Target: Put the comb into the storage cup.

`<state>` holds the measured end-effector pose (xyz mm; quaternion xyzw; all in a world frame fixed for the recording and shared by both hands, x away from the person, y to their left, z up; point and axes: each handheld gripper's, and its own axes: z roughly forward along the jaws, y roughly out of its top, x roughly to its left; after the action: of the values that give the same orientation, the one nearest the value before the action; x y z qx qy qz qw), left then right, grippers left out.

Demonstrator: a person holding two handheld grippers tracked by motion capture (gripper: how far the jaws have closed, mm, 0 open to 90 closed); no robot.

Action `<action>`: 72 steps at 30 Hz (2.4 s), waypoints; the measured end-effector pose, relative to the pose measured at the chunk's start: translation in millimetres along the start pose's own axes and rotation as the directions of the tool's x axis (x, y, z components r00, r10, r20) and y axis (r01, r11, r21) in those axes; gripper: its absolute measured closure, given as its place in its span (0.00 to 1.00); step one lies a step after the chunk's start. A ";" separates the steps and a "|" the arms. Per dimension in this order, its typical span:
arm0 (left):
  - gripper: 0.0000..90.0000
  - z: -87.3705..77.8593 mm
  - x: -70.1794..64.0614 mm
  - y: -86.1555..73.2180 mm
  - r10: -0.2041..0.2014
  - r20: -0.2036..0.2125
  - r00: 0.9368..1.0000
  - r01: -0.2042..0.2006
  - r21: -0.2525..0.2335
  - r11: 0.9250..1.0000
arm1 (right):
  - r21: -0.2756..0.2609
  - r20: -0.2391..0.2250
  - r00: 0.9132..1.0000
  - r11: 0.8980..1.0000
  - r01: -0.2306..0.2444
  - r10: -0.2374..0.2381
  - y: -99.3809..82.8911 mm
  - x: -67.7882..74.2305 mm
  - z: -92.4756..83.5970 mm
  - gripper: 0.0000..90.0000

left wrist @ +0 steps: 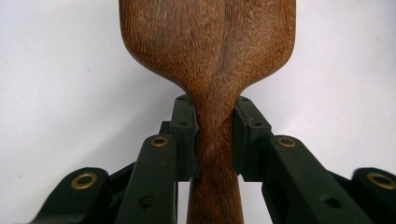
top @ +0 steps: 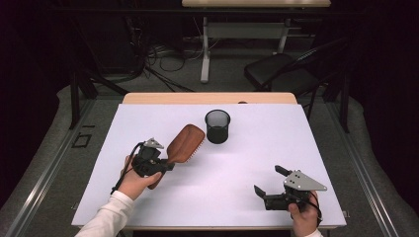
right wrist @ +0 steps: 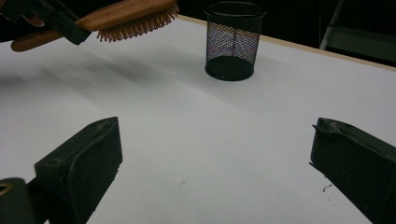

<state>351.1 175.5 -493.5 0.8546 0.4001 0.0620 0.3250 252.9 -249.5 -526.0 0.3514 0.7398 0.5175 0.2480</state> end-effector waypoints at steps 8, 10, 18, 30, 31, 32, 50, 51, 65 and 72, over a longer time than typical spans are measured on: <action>0.81 -8.2 -7.3 8.1 0.016 0.011 1.000 -0.015 -0.052 0.999 | -0.001 0.001 1.000 1.000 0.001 -0.001 -0.1 0.1 0.0 0.02; 0.81 -10.5 -8.8 10.2 0.018 0.015 1.000 -0.017 -0.072 0.997 | 0.000 0.000 1.000 1.000 0.001 -0.001 0.0 -0.1 -0.1 0.02; 0.81 -17.9 -13.9 18.5 0.014 0.045 0.999 -0.007 -0.144 0.990 | 0.000 0.001 1.000 1.000 0.002 -0.002 0.0 -0.2 -0.2 0.02; 0.81 -20.7 -26.6 27.1 0.038 0.070 0.997 -0.023 -0.204 0.979 | 0.000 0.001 1.000 1.000 0.005 -0.005 -0.1 -0.1 0.0 0.02; 0.81 -21.1 -27.5 27.7 0.042 0.070 0.997 -0.027 -0.212 0.977 | 0.001 0.001 1.000 1.000 0.005 -0.005 -0.1 -0.1 -0.1 0.02; 0.81 -21.5 -28.4 28.4 0.046 0.074 0.996 -0.028 -0.223 0.974 | 0.000 0.001 1.000 1.000 0.002 -0.002 -0.1 -0.1 -0.1 0.02; 0.81 -20.2 -50.1 41.1 0.079 0.098 0.992 -0.042 -0.335 0.941 | 0.000 0.003 1.000 1.000 0.005 -0.005 -0.1 -0.9 -0.9 0.02; 0.81 -20.0 -51.3 41.7 0.080 0.098 0.992 -0.042 -0.342 0.939 | 0.000 0.003 1.000 1.000 0.005 -0.005 -0.1 -1.0 -0.8 0.02; 0.81 -21.9 -56.3 37.0 0.098 0.066 0.993 -0.060 -0.439 0.896 | 0.008 0.007 1.000 1.000 0.004 -0.004 -0.6 0.2 0.8 0.02; 0.81 -18.7 -53.8 29.8 0.093 0.069 0.993 -0.050 -0.468 0.882 | 0.021 0.005 1.000 1.000 0.001 -0.002 -0.7 0.3 4.9 0.02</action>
<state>327.3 132.0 -452.6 0.7679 0.3270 0.1299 0.5353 256.2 -246.6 -528.3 0.3547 0.7448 0.5087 0.2465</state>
